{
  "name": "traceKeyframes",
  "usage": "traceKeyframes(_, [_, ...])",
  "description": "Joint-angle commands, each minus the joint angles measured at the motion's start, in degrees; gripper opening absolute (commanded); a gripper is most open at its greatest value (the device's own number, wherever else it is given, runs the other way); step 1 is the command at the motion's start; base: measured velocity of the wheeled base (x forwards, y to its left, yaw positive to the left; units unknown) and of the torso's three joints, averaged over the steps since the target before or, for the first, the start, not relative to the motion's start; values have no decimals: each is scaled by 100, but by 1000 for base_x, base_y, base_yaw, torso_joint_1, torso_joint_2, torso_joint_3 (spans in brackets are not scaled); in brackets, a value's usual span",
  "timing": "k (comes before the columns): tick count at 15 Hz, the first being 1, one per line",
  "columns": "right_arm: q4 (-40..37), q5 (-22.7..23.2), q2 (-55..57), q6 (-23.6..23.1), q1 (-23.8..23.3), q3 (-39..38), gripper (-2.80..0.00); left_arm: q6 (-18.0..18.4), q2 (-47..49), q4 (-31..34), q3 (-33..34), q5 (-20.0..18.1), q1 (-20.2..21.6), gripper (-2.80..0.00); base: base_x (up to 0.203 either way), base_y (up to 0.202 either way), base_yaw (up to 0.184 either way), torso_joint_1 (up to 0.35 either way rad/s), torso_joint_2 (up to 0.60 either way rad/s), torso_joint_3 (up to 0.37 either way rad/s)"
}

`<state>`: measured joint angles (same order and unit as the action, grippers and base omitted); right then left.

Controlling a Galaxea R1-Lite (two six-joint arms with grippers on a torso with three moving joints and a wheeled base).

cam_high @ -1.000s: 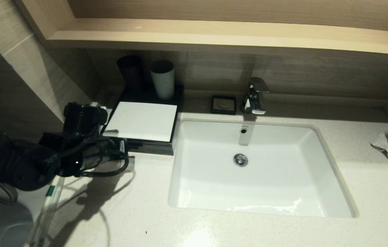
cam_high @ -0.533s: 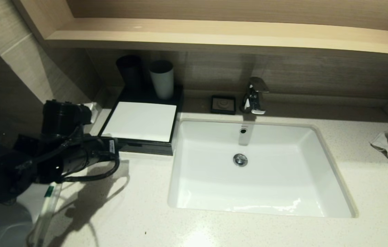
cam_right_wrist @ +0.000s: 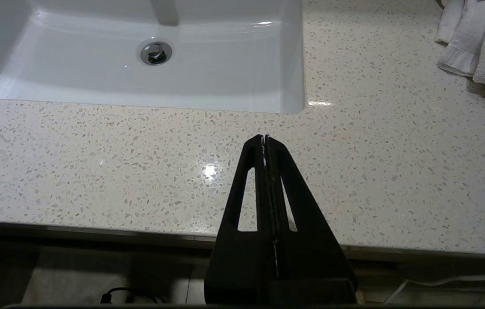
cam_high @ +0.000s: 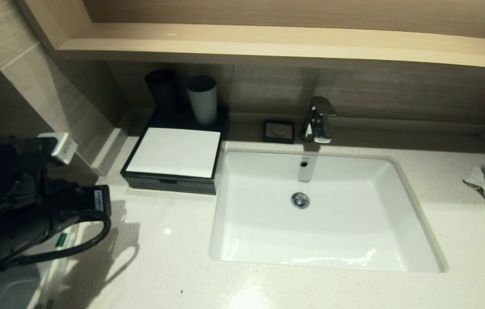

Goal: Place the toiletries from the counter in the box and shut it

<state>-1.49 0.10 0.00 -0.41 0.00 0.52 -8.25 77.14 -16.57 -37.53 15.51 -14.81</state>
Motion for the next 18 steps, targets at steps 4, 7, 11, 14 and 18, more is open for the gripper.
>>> traceKeyframes(4, [-1,-1,0,-11,0,0,-280,337,-995,-20,502,-41,1159,-280,0,0,0,0,0,0])
traceKeyframes(7, [-1,-1,0,-2,0,0,-280,411,-1869,-21,910,-48,1361,-280,0,0,0,0,0,0])
traceKeyframes(11, [-1,-1,0,-2,-8,0,-280,682,-3286,-1,1551,-48,1403,-280,0,0,0,0,0,0])
traceKeyframes(14, [-1,-1,0,-2,0,0,-280,837,-3945,168,1777,-45,1410,-280,0,0,0,0,0,0])
traceKeyframes(18, [-1,-1,0,-2,0,0,-280,1001,-4727,926,1838,-54,1407,-280,0,0,0,0,0,0])
